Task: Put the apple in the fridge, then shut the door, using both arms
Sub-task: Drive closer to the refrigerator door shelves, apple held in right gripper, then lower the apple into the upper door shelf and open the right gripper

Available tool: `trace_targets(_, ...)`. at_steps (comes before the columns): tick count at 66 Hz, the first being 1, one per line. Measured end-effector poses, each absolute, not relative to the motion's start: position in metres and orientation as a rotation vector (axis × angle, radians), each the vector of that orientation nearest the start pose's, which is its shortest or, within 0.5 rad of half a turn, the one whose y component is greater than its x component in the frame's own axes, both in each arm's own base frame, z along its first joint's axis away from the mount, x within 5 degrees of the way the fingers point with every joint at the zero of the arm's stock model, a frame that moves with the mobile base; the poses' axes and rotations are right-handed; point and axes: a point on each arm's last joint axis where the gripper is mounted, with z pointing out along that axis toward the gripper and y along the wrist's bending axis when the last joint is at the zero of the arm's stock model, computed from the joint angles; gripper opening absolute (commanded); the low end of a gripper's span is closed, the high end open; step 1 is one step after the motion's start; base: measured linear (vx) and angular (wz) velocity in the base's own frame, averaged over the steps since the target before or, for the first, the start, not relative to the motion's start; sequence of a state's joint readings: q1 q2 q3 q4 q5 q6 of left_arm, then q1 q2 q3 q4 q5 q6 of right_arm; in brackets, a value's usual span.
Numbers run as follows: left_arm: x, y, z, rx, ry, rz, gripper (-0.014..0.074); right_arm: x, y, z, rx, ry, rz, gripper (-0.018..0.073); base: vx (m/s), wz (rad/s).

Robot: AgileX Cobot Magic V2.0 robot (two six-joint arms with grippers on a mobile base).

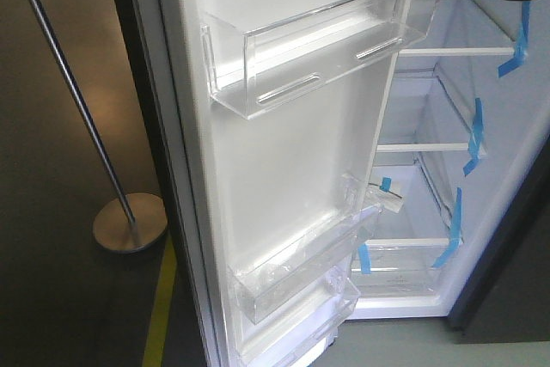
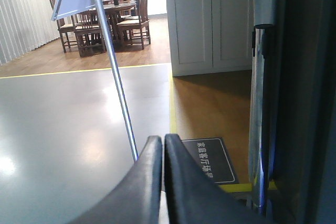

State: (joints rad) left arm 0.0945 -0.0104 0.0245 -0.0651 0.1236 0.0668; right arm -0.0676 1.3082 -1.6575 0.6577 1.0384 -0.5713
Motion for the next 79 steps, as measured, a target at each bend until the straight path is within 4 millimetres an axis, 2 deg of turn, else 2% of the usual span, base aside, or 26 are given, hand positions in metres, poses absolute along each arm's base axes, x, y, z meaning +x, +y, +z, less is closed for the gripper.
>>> trace_targets(20,0.056,0.005,0.194,-0.069,1.62,0.068,-0.0007,0.261,0.042,0.517,-0.522,1.746,0.531,0.0118,0.0,0.0)
trace_targets(28,0.056,0.005,0.194,-0.069,1.62,0.068,-0.0007,0.276,0.044,0.531,-0.538,1.687,0.572,0.012,0.0,0.0)
trace_targets(37,0.056,0.005,0.194,-0.069,1.62,0.068,-0.0007,0.3,0.045,0.535,-0.577,1.685,0.607,0.0123,0.0,0.0)
trace_targets(50,0.056,0.005,0.194,-0.069,1.62,0.068,-0.0007,0.336,0.047,0.526,-0.626,1.705,0.694,0.0127,0.0,0.0)
trace_targets(65,0.056,0.005,0.194,-0.069,1.62,0.068,-0.0007,0.37,0.052,0.5,-0.653,1.764,0.748,0.0134,0.0,0.0)
trace_targets(79,0.056,0.005,0.194,-0.069,1.62,0.068,-0.0007,0.386,0.079,0.478,-0.735,1.804,0.752,0.0174,0.0,0.0)
